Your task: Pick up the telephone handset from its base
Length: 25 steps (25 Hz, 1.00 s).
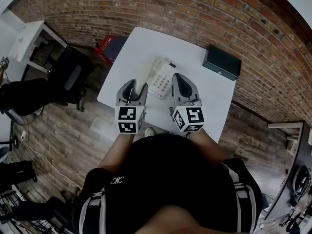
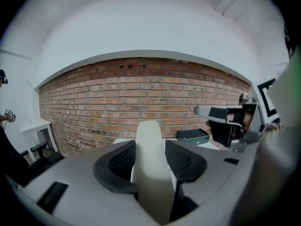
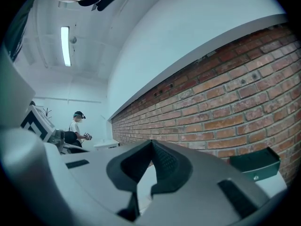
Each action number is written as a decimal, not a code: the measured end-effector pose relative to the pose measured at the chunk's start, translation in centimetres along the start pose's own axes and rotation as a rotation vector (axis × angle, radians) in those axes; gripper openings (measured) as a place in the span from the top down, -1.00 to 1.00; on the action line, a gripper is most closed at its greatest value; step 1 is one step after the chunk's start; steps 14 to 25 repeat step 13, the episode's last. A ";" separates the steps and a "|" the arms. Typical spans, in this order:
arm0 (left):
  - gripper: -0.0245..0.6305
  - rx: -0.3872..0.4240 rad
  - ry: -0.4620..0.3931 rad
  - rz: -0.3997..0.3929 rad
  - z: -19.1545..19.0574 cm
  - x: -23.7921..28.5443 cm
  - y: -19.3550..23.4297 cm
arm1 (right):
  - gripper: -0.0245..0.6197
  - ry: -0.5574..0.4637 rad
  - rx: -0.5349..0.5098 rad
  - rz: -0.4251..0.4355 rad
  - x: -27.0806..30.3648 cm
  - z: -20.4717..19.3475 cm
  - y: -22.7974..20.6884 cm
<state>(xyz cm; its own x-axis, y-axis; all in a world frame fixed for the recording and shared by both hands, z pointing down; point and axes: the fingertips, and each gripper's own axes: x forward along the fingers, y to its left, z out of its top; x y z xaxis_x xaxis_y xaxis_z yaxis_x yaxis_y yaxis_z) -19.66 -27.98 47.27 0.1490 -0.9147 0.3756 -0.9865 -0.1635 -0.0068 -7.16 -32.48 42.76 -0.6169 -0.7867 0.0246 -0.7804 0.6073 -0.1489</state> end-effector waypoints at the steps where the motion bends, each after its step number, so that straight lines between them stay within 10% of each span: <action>1: 0.33 0.000 -0.001 0.001 0.0 -0.1 0.1 | 0.93 0.004 -0.001 -0.001 0.0 -0.1 0.1; 25: 0.33 -0.005 0.000 0.001 -0.4 0.3 0.8 | 0.93 0.017 -0.003 -0.006 0.2 -0.6 0.1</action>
